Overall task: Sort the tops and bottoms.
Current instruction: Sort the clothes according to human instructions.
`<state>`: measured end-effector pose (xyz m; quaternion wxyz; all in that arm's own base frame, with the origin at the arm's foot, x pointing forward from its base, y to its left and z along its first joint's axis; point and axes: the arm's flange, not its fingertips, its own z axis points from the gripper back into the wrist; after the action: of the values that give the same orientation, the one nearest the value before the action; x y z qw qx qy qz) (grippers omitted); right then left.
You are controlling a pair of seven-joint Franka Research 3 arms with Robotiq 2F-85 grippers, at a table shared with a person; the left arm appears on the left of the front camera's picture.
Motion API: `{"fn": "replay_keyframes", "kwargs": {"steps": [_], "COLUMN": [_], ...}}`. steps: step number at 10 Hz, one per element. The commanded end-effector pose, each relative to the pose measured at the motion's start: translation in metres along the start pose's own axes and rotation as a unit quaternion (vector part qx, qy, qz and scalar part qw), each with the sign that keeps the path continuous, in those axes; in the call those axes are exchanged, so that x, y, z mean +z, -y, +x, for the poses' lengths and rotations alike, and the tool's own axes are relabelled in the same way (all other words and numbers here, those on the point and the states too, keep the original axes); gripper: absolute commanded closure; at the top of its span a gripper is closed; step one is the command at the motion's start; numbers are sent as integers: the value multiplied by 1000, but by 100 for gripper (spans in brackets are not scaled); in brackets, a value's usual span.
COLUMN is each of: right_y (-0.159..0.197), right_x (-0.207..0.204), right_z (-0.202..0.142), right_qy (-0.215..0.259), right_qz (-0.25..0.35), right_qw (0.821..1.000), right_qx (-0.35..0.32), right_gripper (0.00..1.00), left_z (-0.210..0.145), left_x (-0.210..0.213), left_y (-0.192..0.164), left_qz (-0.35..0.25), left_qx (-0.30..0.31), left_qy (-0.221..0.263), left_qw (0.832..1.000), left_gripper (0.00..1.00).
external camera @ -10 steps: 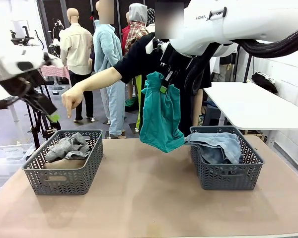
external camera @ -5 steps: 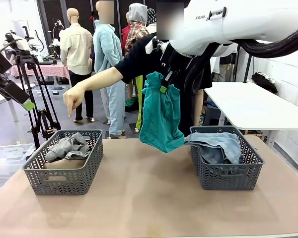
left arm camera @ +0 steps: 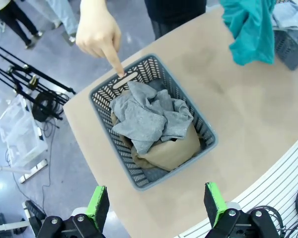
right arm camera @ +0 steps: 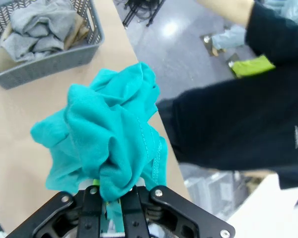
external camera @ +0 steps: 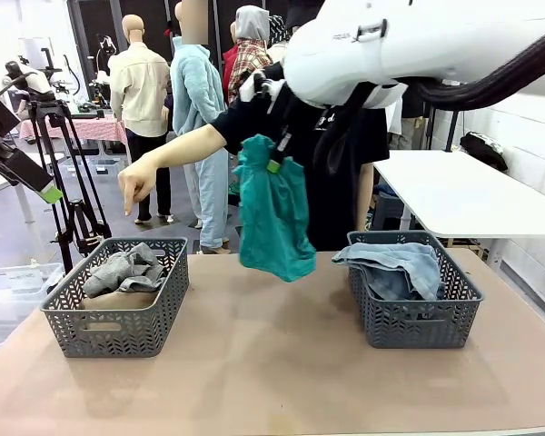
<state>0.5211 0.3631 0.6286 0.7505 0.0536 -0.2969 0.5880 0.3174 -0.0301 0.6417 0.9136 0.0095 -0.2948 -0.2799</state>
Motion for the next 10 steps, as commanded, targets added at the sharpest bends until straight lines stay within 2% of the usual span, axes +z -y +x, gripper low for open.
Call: {"fn": "replay_keyframes", "kwargs": {"steps": [1,2,5,6,10], "right_y": [6,3,2,-9,-5], "right_x": [-9,-17,-47,-26,-35], "right_z": [40,56,99,76,81], "right_qy": [65,92,137,100,111], "right_qz": [2,4,5,0,2], "right_qw": [996,993,986,992,991], "right_qx": [55,69,97,74,81], "right_gripper": [100,100,100,100,100], "left_z": [2,2,2,2,2], "left_x": [1,1,1,1,1], "left_y": [-1,-1,-1,-1,-1], "left_qz": [0,0,0,0,0], "left_qx": [-1,-1,-1,-1,-1], "left_qy": [-3,-3,-3,-3,-3], "left_qw": [1000,1000,1000,1000,1000], "left_gripper": [0,0,0,0,0]}}
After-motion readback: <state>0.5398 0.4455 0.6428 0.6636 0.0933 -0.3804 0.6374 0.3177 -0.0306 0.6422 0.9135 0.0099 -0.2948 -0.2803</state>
